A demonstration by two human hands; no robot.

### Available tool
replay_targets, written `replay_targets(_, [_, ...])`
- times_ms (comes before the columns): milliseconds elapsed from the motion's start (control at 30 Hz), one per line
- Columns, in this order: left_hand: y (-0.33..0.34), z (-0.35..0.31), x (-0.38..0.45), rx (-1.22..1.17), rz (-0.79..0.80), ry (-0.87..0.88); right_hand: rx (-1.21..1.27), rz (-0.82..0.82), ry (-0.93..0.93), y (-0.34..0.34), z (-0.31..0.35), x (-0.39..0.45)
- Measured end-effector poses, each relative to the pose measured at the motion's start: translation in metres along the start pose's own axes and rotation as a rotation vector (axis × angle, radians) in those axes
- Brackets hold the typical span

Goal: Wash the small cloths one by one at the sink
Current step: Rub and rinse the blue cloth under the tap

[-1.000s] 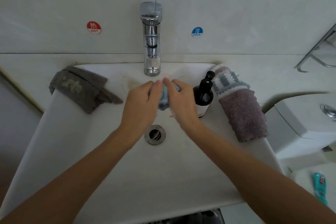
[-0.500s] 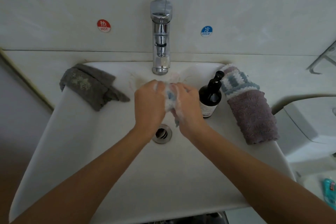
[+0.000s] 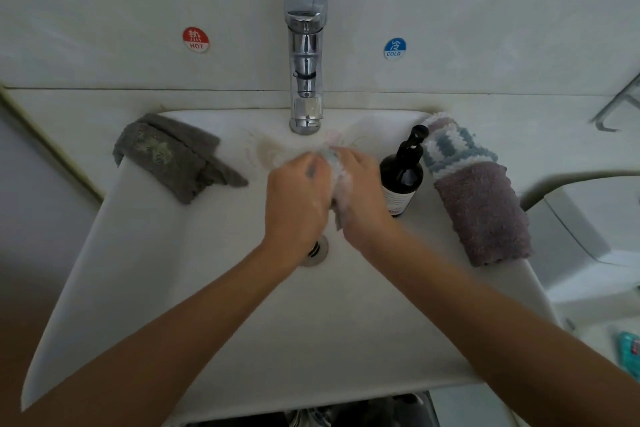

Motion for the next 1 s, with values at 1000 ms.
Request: replay_targets(1000, [-0.013,0.010,0.019,0.011,-0.066,0.089,-0.170,0.049,-0.156,0.008,-0.002,-0.006])
Point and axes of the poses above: each hand's wrist, its own x-axis towards the middle knuckle, its own y-axis out of the palm, z = x × y, the point moved 6 cm from there along x, towards the middle knuckle, and after that the axes turned 13 degrees about -y, right-handed, at the moved point
